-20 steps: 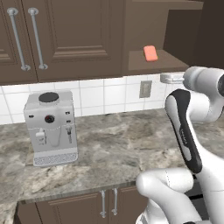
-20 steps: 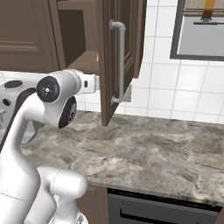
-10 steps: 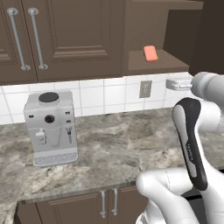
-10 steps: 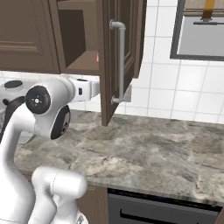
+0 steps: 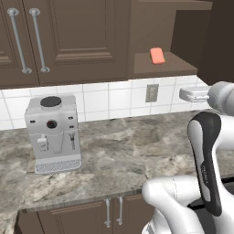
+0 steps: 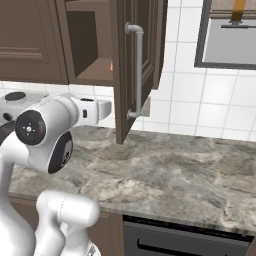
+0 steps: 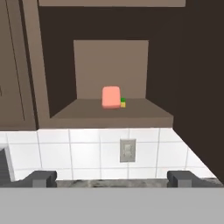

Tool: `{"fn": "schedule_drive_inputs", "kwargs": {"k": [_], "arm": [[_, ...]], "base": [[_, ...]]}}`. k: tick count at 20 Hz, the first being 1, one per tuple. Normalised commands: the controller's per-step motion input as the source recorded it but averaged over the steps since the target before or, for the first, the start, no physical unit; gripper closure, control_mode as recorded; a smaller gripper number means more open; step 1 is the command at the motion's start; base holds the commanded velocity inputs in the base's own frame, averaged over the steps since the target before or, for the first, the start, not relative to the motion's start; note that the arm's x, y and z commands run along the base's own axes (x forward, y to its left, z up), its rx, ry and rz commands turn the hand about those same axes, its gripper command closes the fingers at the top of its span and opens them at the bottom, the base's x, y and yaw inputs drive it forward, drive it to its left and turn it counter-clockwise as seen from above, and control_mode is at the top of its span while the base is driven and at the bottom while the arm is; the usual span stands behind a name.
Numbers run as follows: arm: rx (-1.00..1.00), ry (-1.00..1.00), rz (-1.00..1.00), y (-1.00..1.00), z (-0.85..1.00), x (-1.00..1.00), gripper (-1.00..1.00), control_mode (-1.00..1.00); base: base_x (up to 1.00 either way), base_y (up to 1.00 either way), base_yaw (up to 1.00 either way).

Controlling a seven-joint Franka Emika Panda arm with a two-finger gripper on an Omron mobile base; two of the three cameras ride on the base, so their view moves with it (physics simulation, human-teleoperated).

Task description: Pick up the sponge and bar soap from the sink, and place them back in the cabinet, and close the cabinet door.

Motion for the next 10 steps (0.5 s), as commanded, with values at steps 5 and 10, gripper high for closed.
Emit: {"fn": "schedule_drive_inputs", "kwargs": {"k": [5,10], "arm": [[0.0,0.0,0.0,0.01,0.1,-0.37,-1.0,-1.0],[0.0,-0.02,0.0,0.01,0.09,-0.27,-1.0,-1.0]], "base": [[0.0,0.0,0.0],[0.0,0.0,0.0]]}}
